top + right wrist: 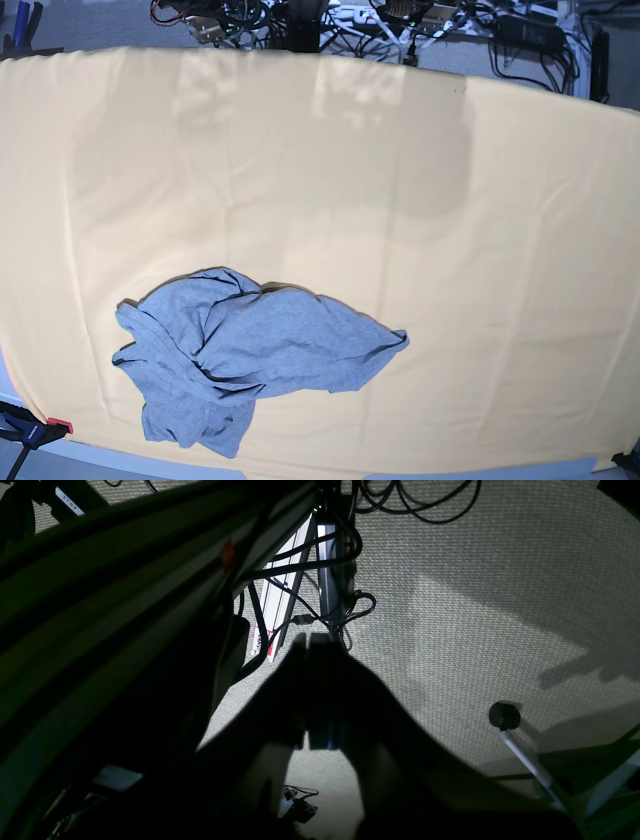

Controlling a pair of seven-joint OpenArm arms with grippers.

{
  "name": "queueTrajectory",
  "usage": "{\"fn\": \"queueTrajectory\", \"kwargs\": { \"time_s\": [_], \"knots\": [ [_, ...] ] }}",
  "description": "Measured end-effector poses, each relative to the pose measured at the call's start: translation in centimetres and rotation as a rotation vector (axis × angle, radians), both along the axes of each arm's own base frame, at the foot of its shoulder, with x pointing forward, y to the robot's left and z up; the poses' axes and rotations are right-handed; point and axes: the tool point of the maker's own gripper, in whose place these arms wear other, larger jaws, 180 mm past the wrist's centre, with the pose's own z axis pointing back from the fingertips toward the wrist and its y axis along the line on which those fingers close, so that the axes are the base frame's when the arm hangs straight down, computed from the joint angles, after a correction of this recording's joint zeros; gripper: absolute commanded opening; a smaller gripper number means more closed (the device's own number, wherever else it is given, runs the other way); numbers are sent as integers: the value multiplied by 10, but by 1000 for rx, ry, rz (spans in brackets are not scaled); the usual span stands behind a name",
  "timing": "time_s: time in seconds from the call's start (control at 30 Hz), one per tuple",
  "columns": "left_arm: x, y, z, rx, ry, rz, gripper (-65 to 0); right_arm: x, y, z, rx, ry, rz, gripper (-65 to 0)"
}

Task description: Layout the t-shirt on the table in an organized manner, then fold the t-shirt properly

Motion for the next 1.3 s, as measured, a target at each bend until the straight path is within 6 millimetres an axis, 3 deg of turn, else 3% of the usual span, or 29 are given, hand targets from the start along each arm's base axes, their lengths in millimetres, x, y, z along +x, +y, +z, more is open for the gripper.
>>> {"fn": "queueTrajectory", "kwargs": {
  "time_s": [0.17, 0.87, 1.0, 1.17, 1.3],
  "knots": [
    [11, -2, 2, -7, -21, -3, -650, 0, 0, 0, 0, 0, 0, -650],
    [4, 4, 1, 30, 21, 0, -650, -11, 8, 3, 57, 60, 23, -650],
    [-9, 5, 0, 34, 86, -1, -650, -26, -1, 3, 35, 110, 29, -650],
    [-34, -4, 6, -61, 149, -90, -650, -56, -39, 3, -4, 139, 32, -650],
    [-49, -2, 17, -104, 153, -134, -650, -82, -56, 13, 79, 167, 71, -650]
  ]
}}
